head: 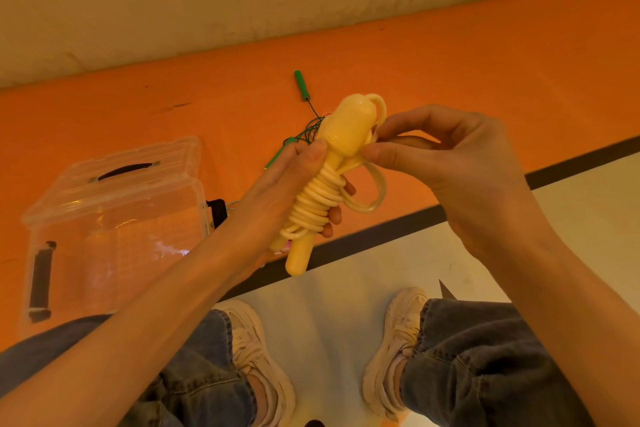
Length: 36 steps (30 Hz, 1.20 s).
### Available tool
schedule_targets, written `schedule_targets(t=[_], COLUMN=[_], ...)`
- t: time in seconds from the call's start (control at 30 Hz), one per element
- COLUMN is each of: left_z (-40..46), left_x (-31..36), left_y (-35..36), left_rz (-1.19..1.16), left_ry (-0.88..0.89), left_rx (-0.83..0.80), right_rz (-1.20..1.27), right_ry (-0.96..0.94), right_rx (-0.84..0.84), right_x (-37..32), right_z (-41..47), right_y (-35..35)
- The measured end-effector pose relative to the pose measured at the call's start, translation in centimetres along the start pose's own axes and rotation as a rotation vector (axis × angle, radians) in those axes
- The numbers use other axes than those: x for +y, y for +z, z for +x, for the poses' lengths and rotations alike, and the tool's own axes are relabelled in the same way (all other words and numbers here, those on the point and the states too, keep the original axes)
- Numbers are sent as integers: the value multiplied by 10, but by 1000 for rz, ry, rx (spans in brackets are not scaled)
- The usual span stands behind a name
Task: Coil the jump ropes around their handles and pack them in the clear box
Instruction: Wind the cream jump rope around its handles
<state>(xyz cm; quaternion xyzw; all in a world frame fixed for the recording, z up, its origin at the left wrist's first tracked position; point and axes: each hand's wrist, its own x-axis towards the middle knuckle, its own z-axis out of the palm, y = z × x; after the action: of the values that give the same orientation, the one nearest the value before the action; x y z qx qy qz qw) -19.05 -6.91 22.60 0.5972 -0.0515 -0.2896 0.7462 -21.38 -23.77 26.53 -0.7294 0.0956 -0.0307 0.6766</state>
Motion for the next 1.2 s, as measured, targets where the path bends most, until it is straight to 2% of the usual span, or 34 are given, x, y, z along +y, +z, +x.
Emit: schedule_targets(t=[0.3, 0.5, 0.7, 1.0, 1.13, 1.2], left_z=[2, 3, 5, 8, 7, 5], left_x=[1, -6, -6, -6, -5, -5], left_y=[0, -2, -8, -13, -12, -12], left_rz=[69, 66, -40, -86, -33, -3], left_ry=[66, 105, 25, 23, 39, 28], left_rx=[21, 93, 65, -10, -19, 13], right_rz=[50, 107, 220, 96, 99, -17], right_ry=[19, 75, 179, 69, 103, 124], right_rx=[20, 42, 0, -39, -58, -74], right_x=[1, 6, 9, 4, 2, 0], right_z=[0, 3, 6, 4, 4, 5], right_y=[3, 10, 6, 3, -1, -4])
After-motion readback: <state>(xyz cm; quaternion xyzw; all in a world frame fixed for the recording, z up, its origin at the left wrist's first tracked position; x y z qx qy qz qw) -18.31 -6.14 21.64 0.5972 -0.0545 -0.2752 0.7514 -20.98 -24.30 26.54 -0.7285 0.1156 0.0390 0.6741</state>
